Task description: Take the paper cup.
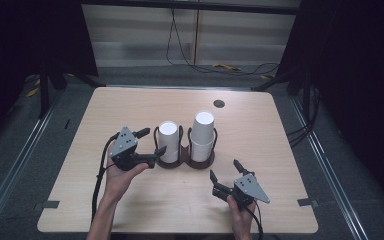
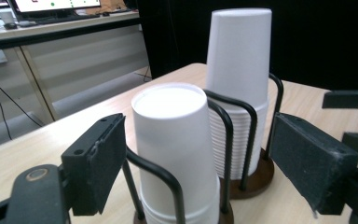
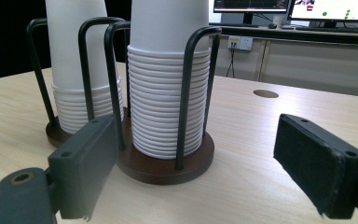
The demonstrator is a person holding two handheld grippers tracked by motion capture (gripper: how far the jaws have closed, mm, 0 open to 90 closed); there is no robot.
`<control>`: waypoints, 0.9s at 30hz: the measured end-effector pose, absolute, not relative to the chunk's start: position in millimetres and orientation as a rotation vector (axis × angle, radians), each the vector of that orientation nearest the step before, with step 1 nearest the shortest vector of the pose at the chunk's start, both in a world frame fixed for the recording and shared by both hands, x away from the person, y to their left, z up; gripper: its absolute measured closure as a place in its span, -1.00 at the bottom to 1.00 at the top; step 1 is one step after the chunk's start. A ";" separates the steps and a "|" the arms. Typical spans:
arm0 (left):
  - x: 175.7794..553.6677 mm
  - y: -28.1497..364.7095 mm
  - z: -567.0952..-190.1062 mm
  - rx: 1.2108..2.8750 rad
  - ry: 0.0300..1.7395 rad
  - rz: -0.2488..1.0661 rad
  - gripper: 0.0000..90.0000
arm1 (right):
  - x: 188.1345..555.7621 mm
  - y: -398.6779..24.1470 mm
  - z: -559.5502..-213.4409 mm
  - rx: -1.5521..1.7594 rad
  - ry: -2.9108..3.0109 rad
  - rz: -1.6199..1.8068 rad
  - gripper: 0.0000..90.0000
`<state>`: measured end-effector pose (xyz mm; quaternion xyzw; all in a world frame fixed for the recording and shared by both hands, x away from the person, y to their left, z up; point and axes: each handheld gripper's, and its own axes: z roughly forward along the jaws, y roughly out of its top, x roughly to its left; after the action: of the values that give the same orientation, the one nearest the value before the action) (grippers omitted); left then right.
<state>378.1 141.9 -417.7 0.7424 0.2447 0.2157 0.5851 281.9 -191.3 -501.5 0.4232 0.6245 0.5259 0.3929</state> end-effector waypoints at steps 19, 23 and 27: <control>409.5 129.9 -391.1 1.865 0.537 0.412 -0.61 | 281.8 -193.1 -501.5 1.106 1.568 1.351 -0.71; 419.7 126.8 -387.8 1.914 0.541 0.374 -0.61 | 282.0 -192.7 -501.4 1.109 1.569 1.346 -0.71; 426.9 125.9 -385.2 1.936 0.570 0.354 -0.63 | 282.1 -192.7 -501.4 1.110 1.570 1.345 -0.71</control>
<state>426.9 125.9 -385.2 0.8072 0.2377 0.1478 0.5197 282.1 -192.7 -501.4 0.4360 0.6168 0.5287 0.3873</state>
